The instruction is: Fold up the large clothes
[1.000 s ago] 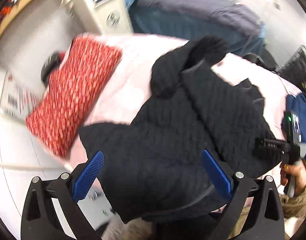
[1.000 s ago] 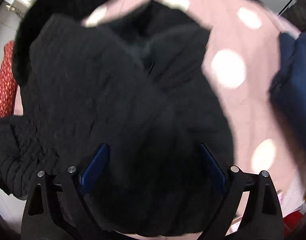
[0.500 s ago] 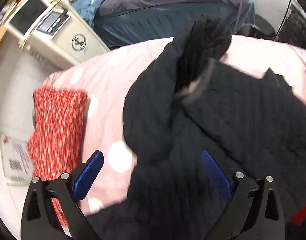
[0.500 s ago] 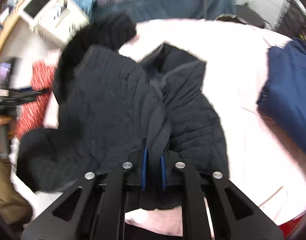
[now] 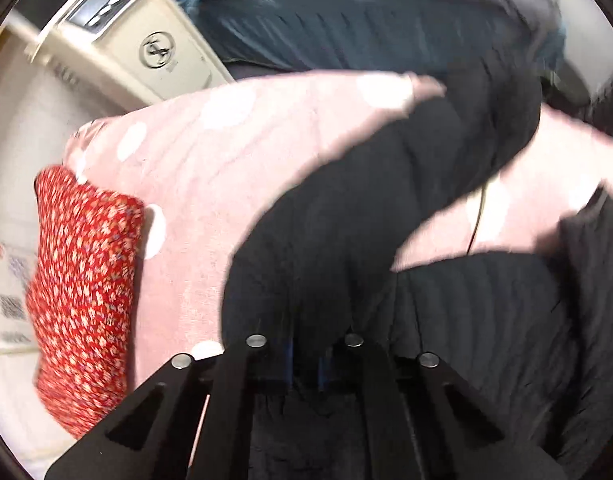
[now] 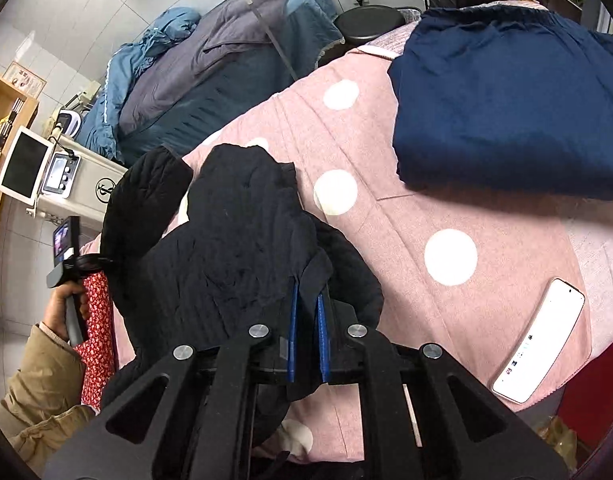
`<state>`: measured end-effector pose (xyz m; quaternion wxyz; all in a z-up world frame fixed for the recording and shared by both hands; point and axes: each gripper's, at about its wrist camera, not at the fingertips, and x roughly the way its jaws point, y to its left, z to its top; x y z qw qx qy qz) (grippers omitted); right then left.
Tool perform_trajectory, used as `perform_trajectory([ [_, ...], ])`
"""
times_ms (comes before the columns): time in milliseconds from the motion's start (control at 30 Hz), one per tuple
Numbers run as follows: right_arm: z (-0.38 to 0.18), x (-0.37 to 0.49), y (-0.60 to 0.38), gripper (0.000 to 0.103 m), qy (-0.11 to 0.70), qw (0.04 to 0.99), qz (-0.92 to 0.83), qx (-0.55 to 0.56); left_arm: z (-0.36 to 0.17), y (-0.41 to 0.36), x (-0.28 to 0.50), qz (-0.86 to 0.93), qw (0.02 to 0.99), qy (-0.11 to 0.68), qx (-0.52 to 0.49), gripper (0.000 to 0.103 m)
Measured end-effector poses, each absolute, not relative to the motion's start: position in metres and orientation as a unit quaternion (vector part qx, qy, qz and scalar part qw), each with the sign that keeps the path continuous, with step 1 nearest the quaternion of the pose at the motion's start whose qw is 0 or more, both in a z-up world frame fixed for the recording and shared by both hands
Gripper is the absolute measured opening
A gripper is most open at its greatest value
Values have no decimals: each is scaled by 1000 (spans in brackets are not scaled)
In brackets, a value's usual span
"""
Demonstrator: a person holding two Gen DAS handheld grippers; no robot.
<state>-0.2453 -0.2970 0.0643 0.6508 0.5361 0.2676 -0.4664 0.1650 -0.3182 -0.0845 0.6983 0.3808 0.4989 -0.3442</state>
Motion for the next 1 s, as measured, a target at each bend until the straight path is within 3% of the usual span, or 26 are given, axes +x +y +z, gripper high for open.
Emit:
perform_trajectory([
  [133, 88, -230, -301, 8, 267, 678, -464, 504, -25, -281, 204, -350, 741, 499, 282, 5],
  [200, 109, -222, -308, 0, 264, 699, -462, 478, 5, -255, 224, -347, 761, 493, 239, 5],
  [333, 179, -217, -318, 0, 215, 758, -485, 379, 55, -212, 240, -333, 799, 454, 209, 5],
  [433, 199, -214, -346, 5, 208, 774, -454, 389, 82, -180, 253, -315, 819, 453, 159, 5],
  [500, 188, -212, -363, 58, 224, 755, -447, 424, 92, -159, 265, -287, 836, 450, 125, 5],
  [533, 176, -210, -370, 98, 238, 739, -443, 448, 95, -152, 269, -270, 847, 440, 124, 5],
  [667, 112, -194, -374, 95, 256, 705, -395, 530, 89, -132, 289, -191, 868, 436, 144, 5],
  [767, 59, -159, -362, 95, 327, 672, -372, 550, 54, -132, 298, -171, 833, 495, 176, 21],
  [800, 38, -140, -356, 95, 356, 662, -356, 555, 43, -135, 293, -176, 819, 509, 197, 32],
  [900, 3, -99, -338, 95, 419, 654, -319, 544, 18, -137, 259, -182, 802, 509, 254, 44],
  [1000, -16, -44, -319, 95, 485, 674, -302, 467, 8, -128, 222, -218, 799, 507, 240, 88],
])
